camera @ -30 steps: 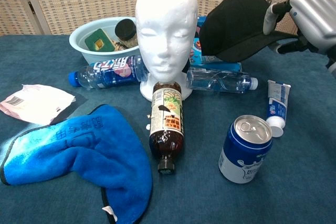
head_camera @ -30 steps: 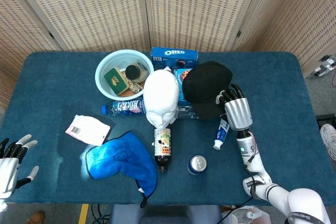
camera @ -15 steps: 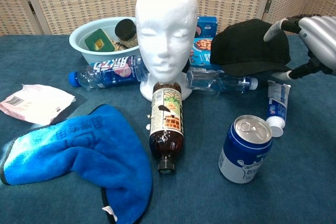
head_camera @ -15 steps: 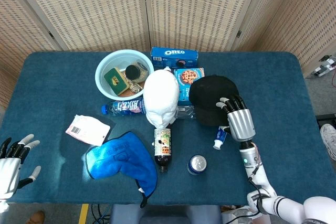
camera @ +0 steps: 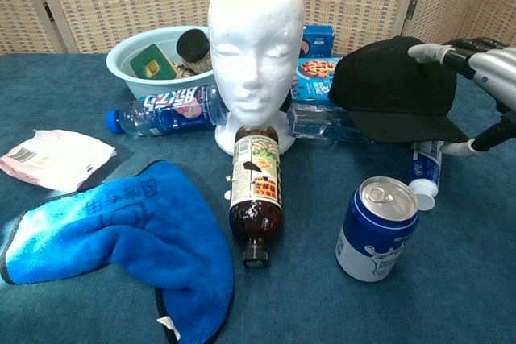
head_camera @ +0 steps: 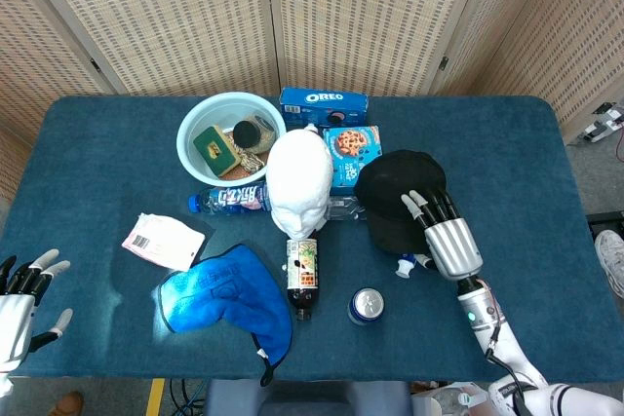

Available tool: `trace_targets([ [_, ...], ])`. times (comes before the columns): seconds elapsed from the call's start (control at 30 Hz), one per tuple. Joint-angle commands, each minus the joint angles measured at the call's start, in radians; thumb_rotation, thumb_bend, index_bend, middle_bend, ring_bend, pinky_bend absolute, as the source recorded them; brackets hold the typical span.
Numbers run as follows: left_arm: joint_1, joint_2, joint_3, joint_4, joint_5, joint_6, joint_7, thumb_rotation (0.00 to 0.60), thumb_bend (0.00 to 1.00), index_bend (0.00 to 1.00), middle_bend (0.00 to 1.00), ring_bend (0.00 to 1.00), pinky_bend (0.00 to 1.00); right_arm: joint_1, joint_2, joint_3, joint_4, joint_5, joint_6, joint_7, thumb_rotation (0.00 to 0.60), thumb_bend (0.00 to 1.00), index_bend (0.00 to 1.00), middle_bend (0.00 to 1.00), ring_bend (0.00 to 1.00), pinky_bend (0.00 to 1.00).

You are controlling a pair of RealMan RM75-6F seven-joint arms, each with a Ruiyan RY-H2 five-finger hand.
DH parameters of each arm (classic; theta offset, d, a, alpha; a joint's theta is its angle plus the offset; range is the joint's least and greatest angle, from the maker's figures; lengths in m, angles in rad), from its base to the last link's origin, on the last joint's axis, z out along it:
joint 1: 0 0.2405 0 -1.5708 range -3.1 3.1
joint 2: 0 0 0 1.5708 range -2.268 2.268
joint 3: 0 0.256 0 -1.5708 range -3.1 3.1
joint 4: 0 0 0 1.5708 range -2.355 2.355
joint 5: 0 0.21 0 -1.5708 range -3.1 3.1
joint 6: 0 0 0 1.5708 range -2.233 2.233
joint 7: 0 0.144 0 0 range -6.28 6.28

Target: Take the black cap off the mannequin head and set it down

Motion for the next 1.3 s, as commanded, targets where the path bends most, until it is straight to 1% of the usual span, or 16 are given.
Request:
trace_targets([
  [0.03, 0.0, 0.001, 0.0, -0.001, 0.001, 0.001, 0.001, 0.6, 0.26, 0.24, 0.14, 0.15, 0.0, -0.012, 0.029, -0.016, -0.023, -0.014, -0.01, -0.024, 0.6, 0.0, 0.0, 0.0, 0.0, 0.0],
  [0.1, 0.0, 0.001, 0.0, -0.001, 0.001, 0.0, 0.0, 0.6, 0.26, 0.24, 0.14, 0.15, 0.0, -0.016, 0.04, -0.02, -0.034, -0.013, -0.017, -0.036, 0.6, 0.0, 0.0, 0.0, 0.0, 0.0],
  [0.2, -0.001, 0.002, 0.0, -0.004, 0.002, -0.002, 0.003, 0.6, 0.26, 0.24, 0.14, 0.15, 0.0, -0.021, 0.068, -0.04, -0.06, -0.021, -0.04, -0.075, 0.6, 0.0, 0.0, 0.0, 0.0, 0.0],
  [0.33, 0.001, 0.003, 0.0, -0.001, 0.004, 0.003, 0.003, 0.6, 0.26, 0.24, 0.14, 0.15, 0.0, -0.03, 0.079, -0.042, -0.081, -0.037, -0.031, -0.081, 0.6, 0.0, 0.0, 0.0, 0.0, 0.0],
  [0.47, 0.006, 0.006, -0.001, -0.001, 0.006, 0.014, -0.003, 0.6, 0.26, 0.24, 0.14, 0.15, 0.0, -0.05, 0.09, -0.027, -0.092, -0.061, 0.026, -0.093, 0.6, 0.0, 0.0, 0.0, 0.0, 0.0],
  [0.57, 0.007, 0.004, -0.007, 0.004, 0.0, 0.018, -0.005, 0.6, 0.26, 0.24, 0.14, 0.15, 0.0, -0.07, 0.105, -0.011, -0.106, -0.066, 0.071, -0.084, 0.6, 0.0, 0.0, 0.06, 0.0, 0.01],
  [0.63, 0.007, 0.003, -0.01, 0.006, -0.009, 0.016, -0.004, 0.6, 0.26, 0.24, 0.14, 0.15, 0.0, -0.082, 0.118, 0.003, -0.115, -0.062, 0.095, -0.065, 0.6, 0.0, 0.03, 0.13, 0.05, 0.07],
  [0.67, 0.006, 0.003, -0.011, 0.006, -0.013, 0.015, -0.003, 0.6, 0.26, 0.24, 0.14, 0.15, 0.0, -0.088, 0.128, 0.01, -0.122, -0.056, 0.104, -0.055, 0.6, 0.0, 0.07, 0.18, 0.09, 0.12],
  [0.7, 0.006, 0.002, -0.013, 0.007, -0.018, 0.014, -0.001, 0.6, 0.26, 0.24, 0.14, 0.15, 0.0, -0.093, 0.144, 0.018, -0.13, -0.052, 0.111, -0.04, 0.6, 0.0, 0.11, 0.2, 0.11, 0.16],
  [0.73, 0.006, 0.001, -0.015, 0.008, -0.021, 0.013, -0.001, 0.6, 0.26, 0.24, 0.14, 0.15, 0.0, -0.097, 0.159, 0.021, -0.134, -0.051, 0.113, -0.028, 0.6, 0.0, 0.18, 0.24, 0.16, 0.21],
  [0.77, 0.006, 0.0, -0.016, 0.009, -0.025, 0.013, -0.001, 0.6, 0.26, 0.24, 0.14, 0.15, 0.0, -0.101, 0.175, 0.024, -0.139, -0.046, 0.113, -0.021, 0.6, 0.0, 0.23, 0.27, 0.19, 0.26],
  [0.83, 0.006, -0.002, -0.021, 0.012, -0.034, 0.012, 0.0, 0.6, 0.26, 0.24, 0.14, 0.15, 0.0, -0.112, 0.217, 0.025, -0.165, -0.033, 0.106, -0.011, 0.6, 0.0, 0.27, 0.31, 0.25, 0.32],
  [0.97, 0.006, -0.008, -0.029, 0.017, -0.048, 0.015, 0.003, 0.6, 0.26, 0.24, 0.14, 0.15, 0.0, -0.134, 0.316, 0.012, -0.248, -0.007, 0.076, -0.011, 0.6, 0.0, 0.31, 0.36, 0.32, 0.37],
  [1.07, 0.007, -0.014, -0.032, 0.019, -0.052, 0.019, 0.009, 0.6, 0.26, 0.24, 0.14, 0.15, 0.0, -0.15, 0.399, -0.005, -0.316, 0.007, 0.047, -0.001, 0.6, 0.01, 0.32, 0.37, 0.34, 0.41],
  [1.2, 0.009, -0.02, -0.034, 0.017, -0.05, 0.028, 0.019, 0.6, 0.26, 0.24, 0.14, 0.15, 0.0, -0.175, 0.456, -0.02, -0.361, 0.009, 0.045, 0.018, 0.6, 0.01, 0.32, 0.37, 0.34, 0.41],
  [1.3, 0.011, -0.027, -0.034, 0.013, -0.05, 0.033, 0.029, 0.6, 0.26, 0.24, 0.14, 0.15, 0.0, -0.196, 0.482, -0.036, -0.384, -0.005, 0.051, 0.042, 0.6, 0.01, 0.32, 0.37, 0.34, 0.41],
])
